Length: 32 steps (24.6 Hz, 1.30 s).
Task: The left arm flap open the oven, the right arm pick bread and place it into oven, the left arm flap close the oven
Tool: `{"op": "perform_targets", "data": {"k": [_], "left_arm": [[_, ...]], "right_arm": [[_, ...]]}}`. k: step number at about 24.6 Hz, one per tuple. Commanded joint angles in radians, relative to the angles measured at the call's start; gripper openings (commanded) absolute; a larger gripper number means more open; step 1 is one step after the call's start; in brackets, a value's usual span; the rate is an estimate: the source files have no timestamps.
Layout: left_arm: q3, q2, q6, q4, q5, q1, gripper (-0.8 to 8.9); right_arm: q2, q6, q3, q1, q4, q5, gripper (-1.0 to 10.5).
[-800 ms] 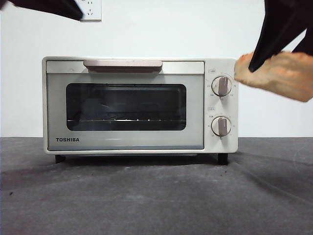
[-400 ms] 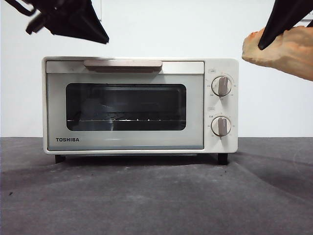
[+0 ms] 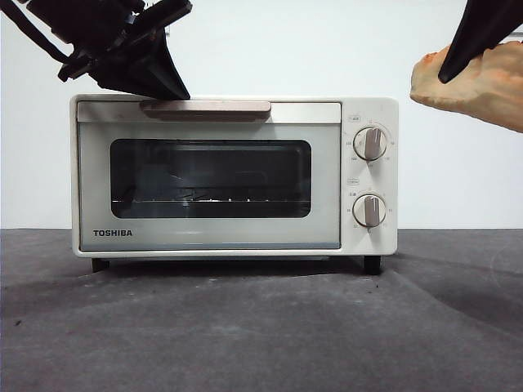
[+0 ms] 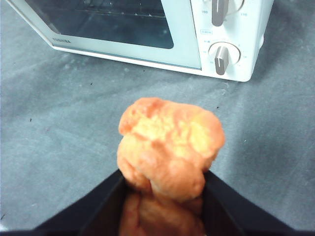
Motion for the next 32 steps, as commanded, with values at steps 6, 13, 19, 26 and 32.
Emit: {"op": "perform_targets", "data": {"k": [6, 13, 19, 26, 32], "left_arm": [[0.019, 0.051, 0.03, -0.014, -0.01, -0.012, 0.16], [0.019, 0.052, 0.048, -0.106, -0.009, -0.049, 0.16], [0.019, 0.052, 0.048, -0.209, -0.009, -0.092, 0.16], [0.019, 0.051, 0.04, -0.327, -0.005, -0.143, 0.16], [0.019, 0.051, 0.031, -0.451, -0.004, -0.189, 0.16]], "right_arm": [[0.004, -0.018, 0.021, 0.01, 0.008, -0.018, 1.9], [0.004, -0.03, 0.021, 0.01, 0.006, -0.018, 1.9], [0.004, -0.031, 0.021, 0.01, 0.006, -0.018, 1.9], [0.004, -0.034, 0.021, 0.01, 0.007, -0.018, 1.9], [0.004, -0.035, 0.021, 0.01, 0.007, -0.018, 1.9]]}}
